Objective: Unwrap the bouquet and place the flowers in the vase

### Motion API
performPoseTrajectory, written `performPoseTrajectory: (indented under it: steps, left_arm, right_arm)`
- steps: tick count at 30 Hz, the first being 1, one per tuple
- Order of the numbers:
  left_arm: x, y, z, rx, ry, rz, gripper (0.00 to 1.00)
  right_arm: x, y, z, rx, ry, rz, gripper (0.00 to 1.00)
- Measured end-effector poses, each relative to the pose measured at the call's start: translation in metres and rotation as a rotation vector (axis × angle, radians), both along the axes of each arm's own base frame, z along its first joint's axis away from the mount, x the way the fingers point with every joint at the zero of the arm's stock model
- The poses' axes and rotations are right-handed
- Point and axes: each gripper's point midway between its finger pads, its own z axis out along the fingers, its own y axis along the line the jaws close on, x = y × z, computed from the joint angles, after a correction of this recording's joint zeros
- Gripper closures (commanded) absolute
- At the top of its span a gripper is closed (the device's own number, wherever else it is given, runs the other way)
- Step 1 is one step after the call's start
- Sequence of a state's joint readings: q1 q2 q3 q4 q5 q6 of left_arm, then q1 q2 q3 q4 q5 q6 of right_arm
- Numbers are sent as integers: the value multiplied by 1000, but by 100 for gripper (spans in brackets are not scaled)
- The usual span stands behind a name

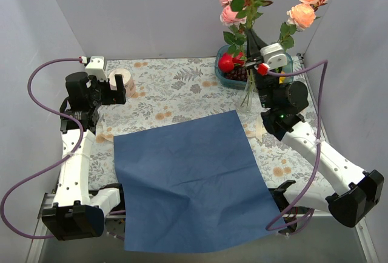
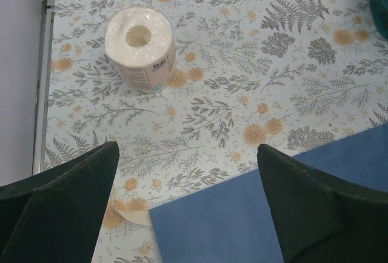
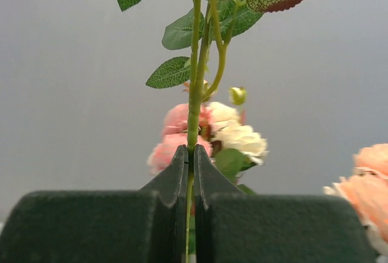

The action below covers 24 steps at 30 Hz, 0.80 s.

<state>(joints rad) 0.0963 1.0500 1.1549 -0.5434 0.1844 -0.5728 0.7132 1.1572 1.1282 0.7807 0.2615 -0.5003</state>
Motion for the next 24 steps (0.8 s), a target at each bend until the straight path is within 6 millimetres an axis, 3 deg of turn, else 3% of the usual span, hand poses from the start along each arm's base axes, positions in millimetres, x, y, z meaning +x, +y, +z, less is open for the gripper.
performPoseTrajectory:
  steps: [3,6,15,24]
  left_arm:
    - [0,0,0,1,-1,0,2]
    - [0,0,0,3,-1,-1,2]
    - [3,1,-4,15,8,-6,2]
    - [7,3,-10,31,27,-10,2]
  right_arm:
    - [10,-28,13,32,-51,-63,99]
    - [17,-42,24,62,-100,-85,99]
    - [43,-53,18,118,-116,-64,99]
    - [43,-67,19,191,-151,-29,99]
